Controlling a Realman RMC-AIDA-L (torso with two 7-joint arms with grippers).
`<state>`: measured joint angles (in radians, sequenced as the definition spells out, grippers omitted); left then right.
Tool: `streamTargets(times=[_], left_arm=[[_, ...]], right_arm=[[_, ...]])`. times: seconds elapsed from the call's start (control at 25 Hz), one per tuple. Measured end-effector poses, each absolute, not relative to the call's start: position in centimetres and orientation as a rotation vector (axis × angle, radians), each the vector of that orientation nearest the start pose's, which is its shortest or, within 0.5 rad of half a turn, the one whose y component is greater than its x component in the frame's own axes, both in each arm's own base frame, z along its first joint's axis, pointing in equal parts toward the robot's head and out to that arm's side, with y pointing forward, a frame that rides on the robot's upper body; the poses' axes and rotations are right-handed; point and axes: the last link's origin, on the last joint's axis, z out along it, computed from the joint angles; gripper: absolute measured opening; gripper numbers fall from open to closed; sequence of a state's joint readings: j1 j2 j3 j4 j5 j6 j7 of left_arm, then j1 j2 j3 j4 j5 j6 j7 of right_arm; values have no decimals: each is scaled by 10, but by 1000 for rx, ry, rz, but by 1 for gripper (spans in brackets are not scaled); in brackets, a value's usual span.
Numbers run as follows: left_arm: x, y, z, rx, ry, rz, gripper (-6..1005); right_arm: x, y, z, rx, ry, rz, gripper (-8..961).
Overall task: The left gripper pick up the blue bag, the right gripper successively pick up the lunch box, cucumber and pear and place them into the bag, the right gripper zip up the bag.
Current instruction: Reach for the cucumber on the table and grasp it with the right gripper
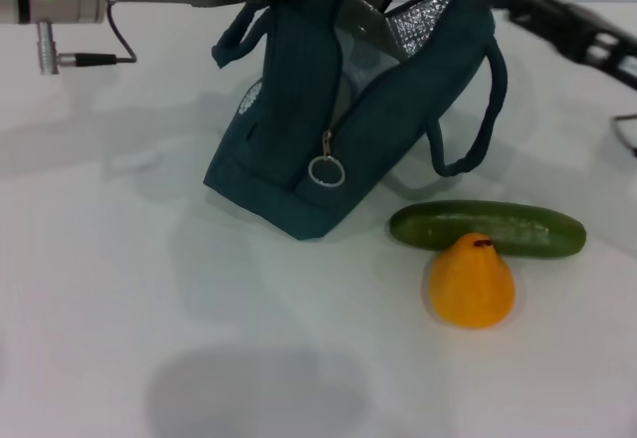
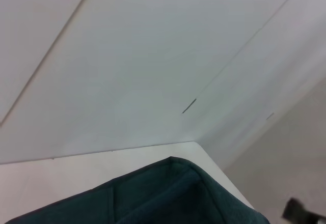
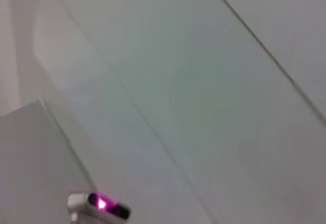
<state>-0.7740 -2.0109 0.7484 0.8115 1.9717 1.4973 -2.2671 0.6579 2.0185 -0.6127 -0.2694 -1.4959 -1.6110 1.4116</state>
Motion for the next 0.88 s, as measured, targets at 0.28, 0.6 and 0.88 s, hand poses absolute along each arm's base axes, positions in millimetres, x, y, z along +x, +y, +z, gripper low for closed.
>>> streamTargets(times=[0.28,0.6,0.88], left_arm=[[-174,409,49,-2547,-1334,-795,62],[-181,407,50,-2519,-1356,-810,61],[-183,405,45,-2519,-1376,-815,61]], right_arm=[[255,341,46,-2219,668,1374,633],[294,320,67,-2285,688,1122,635],[302,297,68,-2281,555,1104,639]])
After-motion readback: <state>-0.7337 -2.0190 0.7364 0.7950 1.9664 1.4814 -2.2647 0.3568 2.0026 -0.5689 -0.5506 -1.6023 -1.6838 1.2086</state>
